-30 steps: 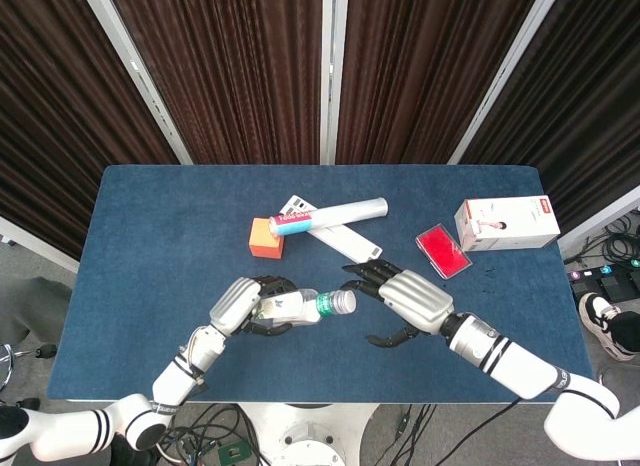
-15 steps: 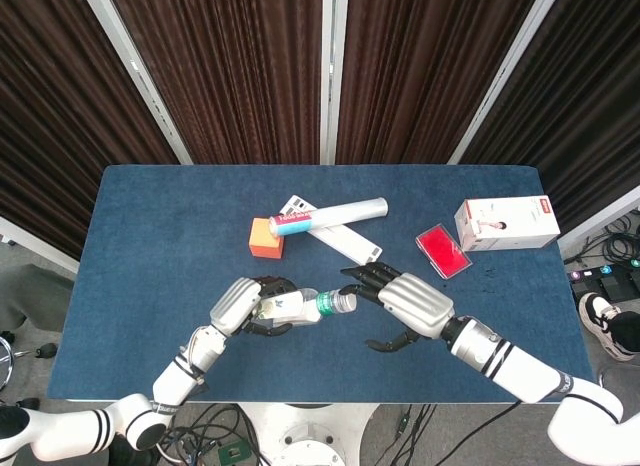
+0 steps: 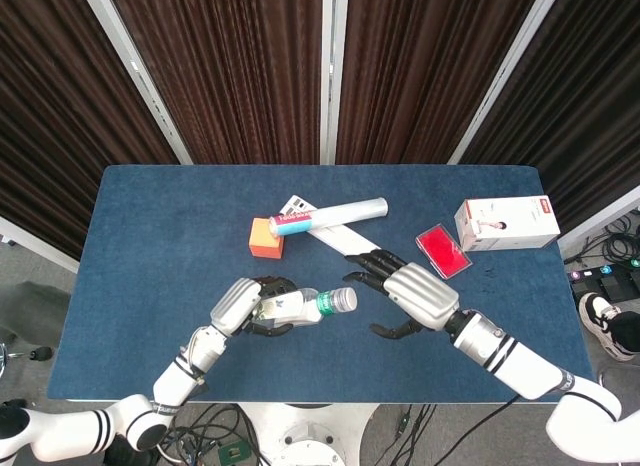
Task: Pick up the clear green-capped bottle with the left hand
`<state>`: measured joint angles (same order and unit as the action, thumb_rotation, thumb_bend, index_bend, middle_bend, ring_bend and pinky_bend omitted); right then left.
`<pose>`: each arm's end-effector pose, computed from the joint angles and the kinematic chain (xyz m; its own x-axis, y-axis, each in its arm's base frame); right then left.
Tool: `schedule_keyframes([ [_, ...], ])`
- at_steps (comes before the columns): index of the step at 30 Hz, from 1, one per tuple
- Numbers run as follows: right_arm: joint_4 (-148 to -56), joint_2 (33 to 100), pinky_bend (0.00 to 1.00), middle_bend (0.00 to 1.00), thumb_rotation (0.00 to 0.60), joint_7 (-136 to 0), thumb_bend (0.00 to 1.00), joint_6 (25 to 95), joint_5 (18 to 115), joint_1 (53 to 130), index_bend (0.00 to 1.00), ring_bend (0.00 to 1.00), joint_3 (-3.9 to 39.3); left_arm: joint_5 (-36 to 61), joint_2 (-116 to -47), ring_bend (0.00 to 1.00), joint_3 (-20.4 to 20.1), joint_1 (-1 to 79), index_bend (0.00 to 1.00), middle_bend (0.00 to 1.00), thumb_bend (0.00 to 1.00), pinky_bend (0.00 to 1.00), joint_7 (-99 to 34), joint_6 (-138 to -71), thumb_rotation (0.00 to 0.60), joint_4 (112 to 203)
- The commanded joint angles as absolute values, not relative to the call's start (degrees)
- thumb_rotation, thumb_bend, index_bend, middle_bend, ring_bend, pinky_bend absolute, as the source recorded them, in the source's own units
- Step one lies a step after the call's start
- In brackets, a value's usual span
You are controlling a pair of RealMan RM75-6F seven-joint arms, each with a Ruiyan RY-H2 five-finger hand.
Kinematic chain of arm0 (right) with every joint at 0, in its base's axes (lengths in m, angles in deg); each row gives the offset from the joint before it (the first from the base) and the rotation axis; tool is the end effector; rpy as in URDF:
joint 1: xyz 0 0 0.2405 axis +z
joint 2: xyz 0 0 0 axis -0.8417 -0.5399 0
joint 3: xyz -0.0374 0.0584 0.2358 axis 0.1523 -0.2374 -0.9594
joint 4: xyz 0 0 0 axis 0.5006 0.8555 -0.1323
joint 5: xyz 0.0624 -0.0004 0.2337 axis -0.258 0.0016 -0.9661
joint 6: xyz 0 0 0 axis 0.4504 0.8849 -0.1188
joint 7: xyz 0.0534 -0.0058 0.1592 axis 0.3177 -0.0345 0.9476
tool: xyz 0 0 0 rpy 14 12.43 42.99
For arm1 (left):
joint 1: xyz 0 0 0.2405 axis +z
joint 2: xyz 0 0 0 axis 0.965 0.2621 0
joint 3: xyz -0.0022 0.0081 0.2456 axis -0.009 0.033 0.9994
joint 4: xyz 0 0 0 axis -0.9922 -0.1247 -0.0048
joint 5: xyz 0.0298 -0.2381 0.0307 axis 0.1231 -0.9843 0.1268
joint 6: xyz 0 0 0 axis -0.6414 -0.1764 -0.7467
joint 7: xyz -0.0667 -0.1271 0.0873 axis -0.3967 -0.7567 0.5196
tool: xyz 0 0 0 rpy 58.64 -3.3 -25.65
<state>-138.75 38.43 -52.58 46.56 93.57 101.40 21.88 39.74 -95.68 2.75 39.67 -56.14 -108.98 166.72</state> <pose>-0.0841 -0.3090 0.0565 0.3288 -0.4369 0.8372 -0.7979 -0.6028 -0.0012 -0.1005 0.2949 -0.0798 -0.1918 0.4269 0.8837 0.8333 -0.4049 0.3765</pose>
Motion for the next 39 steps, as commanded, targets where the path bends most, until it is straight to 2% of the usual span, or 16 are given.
schedule_keyframes([
  [1,-137.71,40.63,0.0,0.02,0.6,-55.6,0.23,47.93,91.79,100.9,0.19,0.0,21.04,39.16,-95.47,0.42,2.39,39.73,0.49,0.51,0.45,0.48,-56.97,-108.77,0.6,167.43],
  [11,-135.61,46.17,0.0,0.07,0.6,-60.32,0.21,50.79,89.17,100.93,0.28,0.0,18.85,38.2,-95.06,0.42,1.73,39.89,0.49,0.51,0.45,0.48,-57.8,-108.55,0.6,169.08],
  [17,-135.02,47.99,0.0,0.09,0.6,-62.47,0.2,51.36,88.17,101.23,0.31,0.0,18.08,38.33,-94.93,0.42,1.75,39.96,0.49,0.51,0.45,0.48,-57.57,-108.63,0.6,169.59],
  [25,-134.57,48.85,0.0,0.1,0.6,-63.28,0.2,51.45,87.35,101.39,0.34,0.0,17.65,38.21,-94.77,0.42,1.66,39.88,0.49,0.51,0.45,0.48,-57.47,-108.34,0.6,169.77],
  [34,-134.37,49.06,0.0,0.13,0.6,-63.39,0.2,51.17,87.07,101.56,0.43,0.0,17.5,38.19,-94.79,0.42,1.67,39.82,0.49,0.51,0.45,0.48,-57.43,-108.1,0.6,169.63],
  [39,-134.17,49.27,0.0,0.17,0.6,-63.52,0.25,51.63,87.14,101.48,0.49,0.0,17.3,38.13,-94.79,0.42,1.73,39.96,0.49,0.51,0.45,0.48,-57.6,-108.19,0.6,169.47],
])
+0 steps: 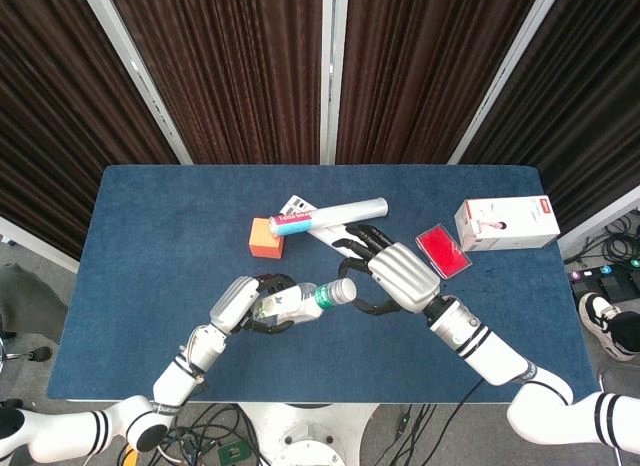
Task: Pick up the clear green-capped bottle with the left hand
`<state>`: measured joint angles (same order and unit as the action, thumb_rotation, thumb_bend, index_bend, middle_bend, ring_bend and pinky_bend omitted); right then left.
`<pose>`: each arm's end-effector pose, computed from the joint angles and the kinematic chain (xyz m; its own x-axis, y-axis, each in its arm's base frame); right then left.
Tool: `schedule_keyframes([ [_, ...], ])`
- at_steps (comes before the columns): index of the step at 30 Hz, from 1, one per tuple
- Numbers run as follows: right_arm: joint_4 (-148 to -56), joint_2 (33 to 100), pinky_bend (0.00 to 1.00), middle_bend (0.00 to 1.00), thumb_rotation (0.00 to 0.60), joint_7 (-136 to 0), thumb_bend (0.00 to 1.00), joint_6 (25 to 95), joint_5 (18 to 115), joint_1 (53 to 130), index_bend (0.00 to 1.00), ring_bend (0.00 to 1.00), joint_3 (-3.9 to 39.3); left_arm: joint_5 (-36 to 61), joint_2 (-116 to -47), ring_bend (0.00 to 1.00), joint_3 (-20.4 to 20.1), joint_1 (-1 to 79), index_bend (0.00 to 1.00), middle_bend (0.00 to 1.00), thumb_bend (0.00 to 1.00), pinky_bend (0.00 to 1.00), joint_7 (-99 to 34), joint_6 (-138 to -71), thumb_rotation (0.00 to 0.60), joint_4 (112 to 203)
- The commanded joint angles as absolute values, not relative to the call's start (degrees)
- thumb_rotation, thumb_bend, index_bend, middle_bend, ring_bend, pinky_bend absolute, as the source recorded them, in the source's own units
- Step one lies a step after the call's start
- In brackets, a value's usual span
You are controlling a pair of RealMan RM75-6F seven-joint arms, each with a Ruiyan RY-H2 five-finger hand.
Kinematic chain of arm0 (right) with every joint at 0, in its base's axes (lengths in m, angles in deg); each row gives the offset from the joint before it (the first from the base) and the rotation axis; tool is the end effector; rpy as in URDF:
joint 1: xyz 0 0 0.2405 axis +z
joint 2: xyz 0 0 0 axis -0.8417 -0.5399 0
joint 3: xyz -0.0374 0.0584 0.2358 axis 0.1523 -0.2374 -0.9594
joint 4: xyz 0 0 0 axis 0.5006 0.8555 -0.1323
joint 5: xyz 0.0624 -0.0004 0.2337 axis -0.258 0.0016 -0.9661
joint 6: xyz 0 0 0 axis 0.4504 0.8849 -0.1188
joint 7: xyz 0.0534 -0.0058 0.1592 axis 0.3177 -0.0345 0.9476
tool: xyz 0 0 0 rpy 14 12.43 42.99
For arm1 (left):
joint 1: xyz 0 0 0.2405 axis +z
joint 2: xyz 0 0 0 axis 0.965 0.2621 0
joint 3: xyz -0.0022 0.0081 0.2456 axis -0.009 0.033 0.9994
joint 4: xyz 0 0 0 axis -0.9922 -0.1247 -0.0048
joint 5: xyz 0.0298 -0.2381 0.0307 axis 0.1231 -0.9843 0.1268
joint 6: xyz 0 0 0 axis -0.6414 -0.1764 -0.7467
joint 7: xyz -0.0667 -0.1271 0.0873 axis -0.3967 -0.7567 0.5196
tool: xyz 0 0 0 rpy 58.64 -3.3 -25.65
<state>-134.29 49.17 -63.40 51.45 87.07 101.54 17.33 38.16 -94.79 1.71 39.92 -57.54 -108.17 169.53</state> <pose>-0.0577 -0.3291 0.0384 0.2661 -0.3032 0.9150 -0.7820 -0.6229 0.0210 -0.0948 0.2950 -0.0751 -0.2531 0.4452 0.8589 0.8258 -0.3631 0.4316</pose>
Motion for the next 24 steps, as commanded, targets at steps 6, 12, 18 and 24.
schedule_keyframes([
  [6,-134.0,49.47,0.0,0.18,0.6,-64.29,0.29,51.99,86.84,101.35,0.53,0.0,17.17,38.1,-94.75,0.42,1.71,39.97,0.49,0.51,0.45,0.48,-57.87,-108.1,0.6,169.25],
  [12,-134.36,48.54,0.0,0.19,0.6,-62.94,0.3,53.78,87.44,100.41,0.53,0.0,16.8,37.77,-94.15,0.42,1.92,40.09,0.49,0.51,0.45,0.48,-57.92,-107.59,0.6,168.22],
  [18,-134.43,44.64,0.0,0.18,0.6,-61.3,0.3,53.17,86.44,98.43,0.53,0.0,18.26,35.94,-90.87,0.42,3.74,39.75,0.49,0.5,0.45,0.44,-46.5,-103.48,0.6,163.77],
  [24,-133.22,42.88,0.0,0.18,0.6,-61.74,0.3,49.29,85.15,97.77,0.54,0.0,20.9,29.86,-90.61,0.37,4.72,39.76,0.45,0.45,0.44,0.34,-32.5,-98.18,0.6,161.76],
])
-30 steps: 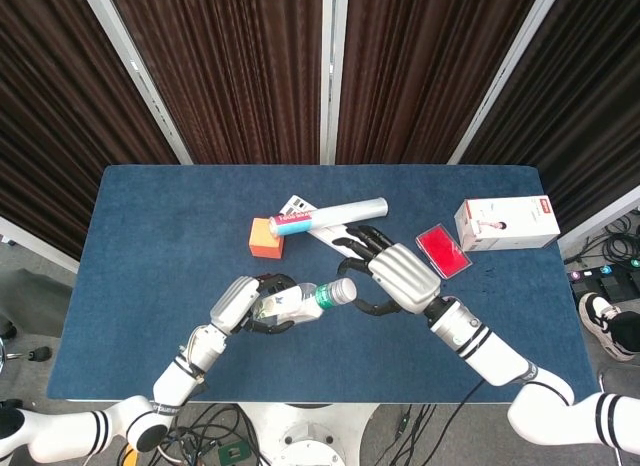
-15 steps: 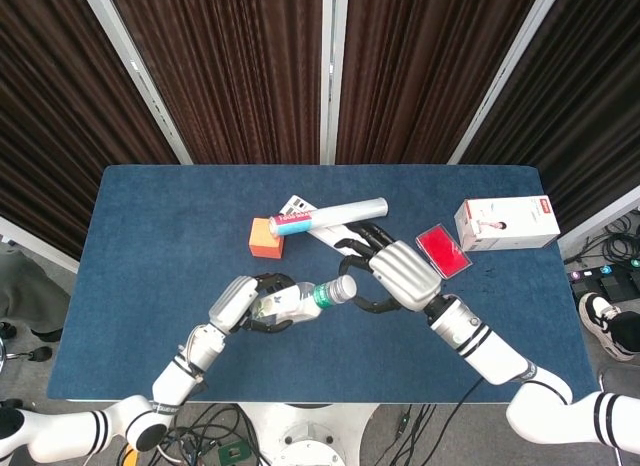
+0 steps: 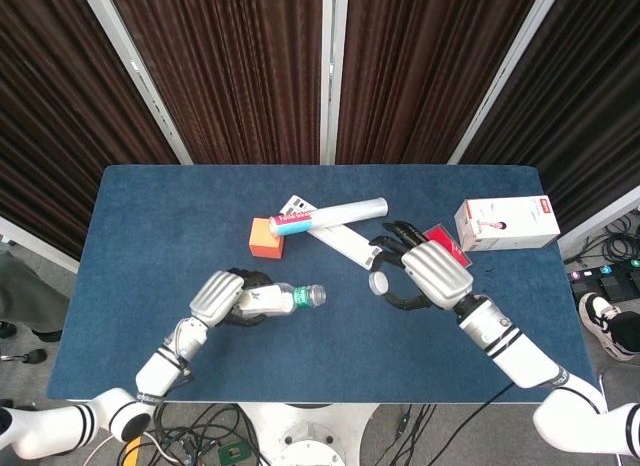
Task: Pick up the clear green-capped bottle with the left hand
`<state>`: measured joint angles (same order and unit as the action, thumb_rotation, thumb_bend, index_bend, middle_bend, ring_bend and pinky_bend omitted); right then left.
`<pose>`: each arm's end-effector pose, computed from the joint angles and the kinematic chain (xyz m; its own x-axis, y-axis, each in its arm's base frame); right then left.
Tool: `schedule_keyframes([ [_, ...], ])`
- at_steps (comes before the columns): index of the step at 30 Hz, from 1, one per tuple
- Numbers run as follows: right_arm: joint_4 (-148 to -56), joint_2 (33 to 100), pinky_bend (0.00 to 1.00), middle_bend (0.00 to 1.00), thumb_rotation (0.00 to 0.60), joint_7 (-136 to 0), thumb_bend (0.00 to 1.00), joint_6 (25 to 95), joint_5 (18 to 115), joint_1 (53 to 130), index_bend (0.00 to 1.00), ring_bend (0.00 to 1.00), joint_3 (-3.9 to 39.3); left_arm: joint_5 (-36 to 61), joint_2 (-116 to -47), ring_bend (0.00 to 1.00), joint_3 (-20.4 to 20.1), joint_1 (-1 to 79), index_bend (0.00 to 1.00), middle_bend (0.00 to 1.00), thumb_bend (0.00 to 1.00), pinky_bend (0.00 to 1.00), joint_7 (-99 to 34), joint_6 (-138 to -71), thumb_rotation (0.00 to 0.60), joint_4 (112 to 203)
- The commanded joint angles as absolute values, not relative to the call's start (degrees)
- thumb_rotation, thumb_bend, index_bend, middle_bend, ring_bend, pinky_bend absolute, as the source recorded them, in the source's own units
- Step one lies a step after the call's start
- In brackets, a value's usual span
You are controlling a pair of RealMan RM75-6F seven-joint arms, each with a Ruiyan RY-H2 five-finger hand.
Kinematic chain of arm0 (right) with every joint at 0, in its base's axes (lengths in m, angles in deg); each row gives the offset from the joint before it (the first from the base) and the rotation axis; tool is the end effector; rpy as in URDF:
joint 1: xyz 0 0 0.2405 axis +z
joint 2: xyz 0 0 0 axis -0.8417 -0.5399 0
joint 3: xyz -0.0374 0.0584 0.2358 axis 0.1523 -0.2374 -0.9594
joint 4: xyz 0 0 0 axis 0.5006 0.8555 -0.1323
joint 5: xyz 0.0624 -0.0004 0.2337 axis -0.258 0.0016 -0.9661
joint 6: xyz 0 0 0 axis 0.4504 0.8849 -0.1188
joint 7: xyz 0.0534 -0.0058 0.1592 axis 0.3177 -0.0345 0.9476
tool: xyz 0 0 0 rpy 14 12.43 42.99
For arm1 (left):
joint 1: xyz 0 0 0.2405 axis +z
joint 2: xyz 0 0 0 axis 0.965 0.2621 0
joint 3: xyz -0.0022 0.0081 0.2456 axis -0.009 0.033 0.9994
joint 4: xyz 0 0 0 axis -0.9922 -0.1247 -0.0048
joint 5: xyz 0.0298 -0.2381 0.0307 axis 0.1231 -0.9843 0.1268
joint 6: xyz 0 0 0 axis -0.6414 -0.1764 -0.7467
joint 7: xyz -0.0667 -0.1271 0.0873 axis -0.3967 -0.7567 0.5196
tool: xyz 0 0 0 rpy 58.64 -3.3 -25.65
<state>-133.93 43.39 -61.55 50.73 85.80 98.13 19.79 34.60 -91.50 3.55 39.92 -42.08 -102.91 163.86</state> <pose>-0.1079 -0.3330 0.0591 0.3043 -0.3193 0.8975 -0.8445 -0.5262 0.0992 -0.1515 0.3151 -0.0764 0.1246 0.3536 0.9271 0.9150 -0.4024 0.0305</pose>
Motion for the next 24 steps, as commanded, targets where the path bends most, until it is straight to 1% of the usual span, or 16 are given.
schedule_keyframes([
  [1,-132.89,42.97,0.0,0.18,0.6,-62.14,0.3,48.86,85.1,97.72,0.54,0.0,21.25,28.72,-90.64,0.35,4.85,39.62,0.43,0.43,0.43,0.33,-30.2,-97.16,0.6,161.85],
  [3,-132.44,43.24,0.0,0.18,0.6,-62.89,0.3,48.45,85.12,97.63,0.54,0.0,21.69,27.23,-90.75,0.27,4.93,39.49,0.34,0.36,0.37,0.29,-27.25,-96.12,0.6,162.25],
  [6,-131.71,43.96,0.0,0.18,0.6,-64.07,0.3,47.64,84.95,97.66,0.54,0.0,22.25,25.48,-91.33,0.17,4.44,39.73,0.23,0.26,0.29,0.25,-24.03,-96.46,0.6,162.75],
  [8,-131.16,44.69,0.0,0.18,0.6,-64.85,0.3,47.08,84.81,97.75,0.54,0.0,22.57,24.81,-91.75,0.14,4.1,40.06,0.18,0.22,0.27,0.25,-23.02,-97.13,0.6,162.86],
  [11,-130.22,46.06,0.0,0.17,0.6,-66.22,0.3,46.06,84.7,98.06,0.54,0.0,23.09,24.3,-91.19,0.12,3.85,40.48,0.14,0.19,0.25,0.23,-22.87,-97.53,0.6,163.97],
  [14,-129.27,47.82,0.0,0.17,0.6,-67.35,0.3,44.86,84.46,98.6,0.53,0.0,23.44,24.66,-89.98,0.1,3.75,41.37,0.1,0.17,0.25,0.21,-22.51,-99.37,0.6,165.7],
  [18,-126.93,50.68,0.0,0.16,0.6,-69.79,0.3,43.44,84.11,99.43,0.51,0.0,23.89,25.28,-87.33,0.08,4.22,43.38,0.09,0.16,0.24,0.19,-22.21,-102.45,0.6,168.47],
  [24,-121.13,56.78,0.0,0.12,0.6,-77.06,0.3,40.97,81.15,100.73,0.44,0.0,24.83,26.75,-83.33,0.07,4.96,48.26,0.09,0.16,0.24,0.18,-23.57,-109.9,0.6,169.95],
])
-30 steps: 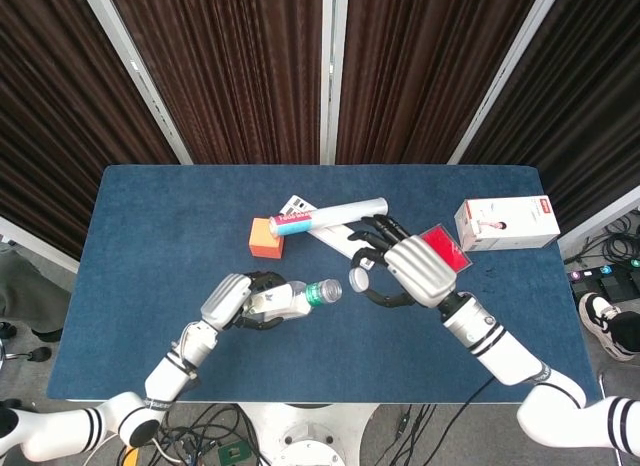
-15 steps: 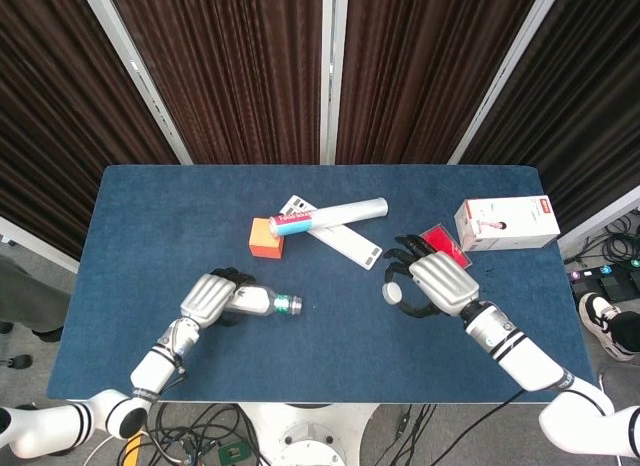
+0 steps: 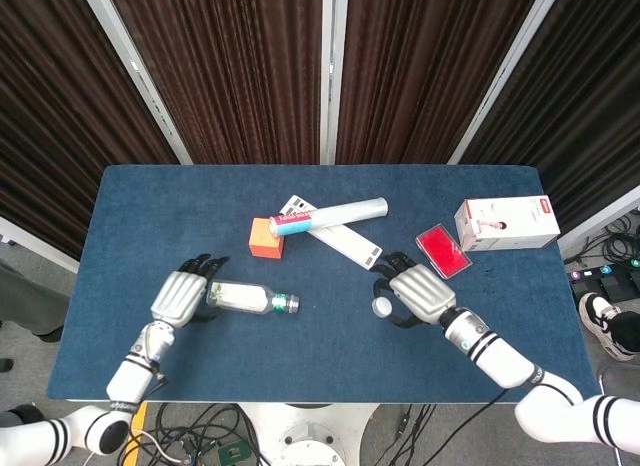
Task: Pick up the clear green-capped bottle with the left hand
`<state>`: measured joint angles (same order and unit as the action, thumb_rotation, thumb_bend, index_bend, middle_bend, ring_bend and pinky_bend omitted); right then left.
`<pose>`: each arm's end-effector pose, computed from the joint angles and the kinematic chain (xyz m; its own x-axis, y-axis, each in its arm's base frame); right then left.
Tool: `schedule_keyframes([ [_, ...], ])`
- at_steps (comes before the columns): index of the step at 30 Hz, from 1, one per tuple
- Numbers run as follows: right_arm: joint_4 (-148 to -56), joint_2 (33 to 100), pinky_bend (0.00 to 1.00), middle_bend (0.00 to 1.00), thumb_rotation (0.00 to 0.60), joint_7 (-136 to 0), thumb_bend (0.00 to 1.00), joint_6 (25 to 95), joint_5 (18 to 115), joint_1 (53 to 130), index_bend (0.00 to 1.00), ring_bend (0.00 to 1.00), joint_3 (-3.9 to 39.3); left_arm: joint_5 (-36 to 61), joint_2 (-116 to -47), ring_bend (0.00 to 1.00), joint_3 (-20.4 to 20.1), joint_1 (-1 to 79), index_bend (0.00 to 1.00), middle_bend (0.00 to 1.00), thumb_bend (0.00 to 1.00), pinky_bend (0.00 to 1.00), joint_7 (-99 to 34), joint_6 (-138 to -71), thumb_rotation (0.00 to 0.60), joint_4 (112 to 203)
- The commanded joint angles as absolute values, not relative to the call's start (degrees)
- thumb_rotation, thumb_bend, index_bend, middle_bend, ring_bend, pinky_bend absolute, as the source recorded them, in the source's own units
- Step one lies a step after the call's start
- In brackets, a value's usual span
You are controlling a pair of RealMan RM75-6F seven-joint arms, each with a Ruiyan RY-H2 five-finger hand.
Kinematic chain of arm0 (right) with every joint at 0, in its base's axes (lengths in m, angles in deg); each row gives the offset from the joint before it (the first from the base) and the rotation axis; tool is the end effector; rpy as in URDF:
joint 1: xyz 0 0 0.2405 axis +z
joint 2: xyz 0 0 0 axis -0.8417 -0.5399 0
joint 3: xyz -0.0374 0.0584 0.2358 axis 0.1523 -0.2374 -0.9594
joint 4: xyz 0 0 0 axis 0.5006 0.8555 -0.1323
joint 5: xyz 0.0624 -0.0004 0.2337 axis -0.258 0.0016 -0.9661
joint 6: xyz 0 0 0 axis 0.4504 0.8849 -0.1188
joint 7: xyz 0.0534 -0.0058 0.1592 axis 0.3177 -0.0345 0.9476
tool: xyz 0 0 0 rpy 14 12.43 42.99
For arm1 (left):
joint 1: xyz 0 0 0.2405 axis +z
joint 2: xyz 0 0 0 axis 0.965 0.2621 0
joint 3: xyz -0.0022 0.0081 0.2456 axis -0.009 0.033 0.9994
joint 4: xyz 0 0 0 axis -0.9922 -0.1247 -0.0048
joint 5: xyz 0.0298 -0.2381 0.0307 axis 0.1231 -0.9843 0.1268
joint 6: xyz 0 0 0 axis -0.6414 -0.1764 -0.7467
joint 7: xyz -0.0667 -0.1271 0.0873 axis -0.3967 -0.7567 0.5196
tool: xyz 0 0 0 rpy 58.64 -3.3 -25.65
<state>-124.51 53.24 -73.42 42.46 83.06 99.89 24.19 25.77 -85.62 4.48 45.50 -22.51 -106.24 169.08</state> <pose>-0.1471 -0.3295 -0.0086 0.5267 -0.3845 0.7581 -0.7896 -0.5516 0.2688 -0.2058 0.3062 -0.0412 0.3528 0.2379 0.9050 0.9182 -0.2744 -0.2858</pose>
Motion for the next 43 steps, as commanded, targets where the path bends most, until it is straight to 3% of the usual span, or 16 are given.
schedule_keyframes([
  [1,-119.8,58.26,0.0,0.11,0.6,-78.09,0.3,40.39,80.41,100.96,0.42,0.0,25.03,27.06,-82.52,0.07,5.02,49.2,0.09,0.16,0.24,0.18,-24.51,-111.18,0.6,170.15],
  [10,-111.68,66.83,0.0,0.05,0.6,-82.62,0.3,39.21,77.69,101.52,0.24,0.0,25.99,27.99,-78.13,0.08,4.58,54.03,0.09,0.16,0.24,0.18,-29.8,-116.86,0.6,170.06],
  [15,-111.36,66.7,0.0,0.02,0.6,-83.68,0.3,41.24,77.65,100.58,0.09,0.0,26.11,27.39,-76.47,0.08,4.39,55.52,0.09,0.16,0.24,0.18,-31.61,-117.12,0.6,169.61],
  [18,-112.98,64.0,0.0,0.02,0.6,-82.51,0.3,46.96,78.22,97.84,0.01,0.0,25.28,26.88,-74.74,0.07,4.15,56.96,0.09,0.16,0.24,0.17,-32.76,-118.15,0.6,169.28],
  [28,-118.65,48.89,0.0,0.0,0.6,-70.21,0.32,66.85,81.94,82.92,0.0,0.0,26.95,25.12,-69.2,0.07,4.22,63.18,0.1,0.16,0.24,0.14,-34.73,-122.55,0.6,164.23],
  [35,-120.33,45.26,0.0,0.0,0.6,-64.38,0.33,80.59,88.03,73.0,0.0,0.0,29.69,27.72,-66.07,0.08,7.55,68.31,0.1,0.16,0.24,0.1,-35.63,-125.8,0.6,165.92],
  [43,-121.49,44.35,0.0,0.0,0.6,-63.2,0.33,84.54,91.2,68.28,0.0,0.0,31.07,31.72,-66.35,0.08,9.44,72.94,0.1,0.16,0.24,0.1,-33.26,-131.94,0.6,170.23],
])
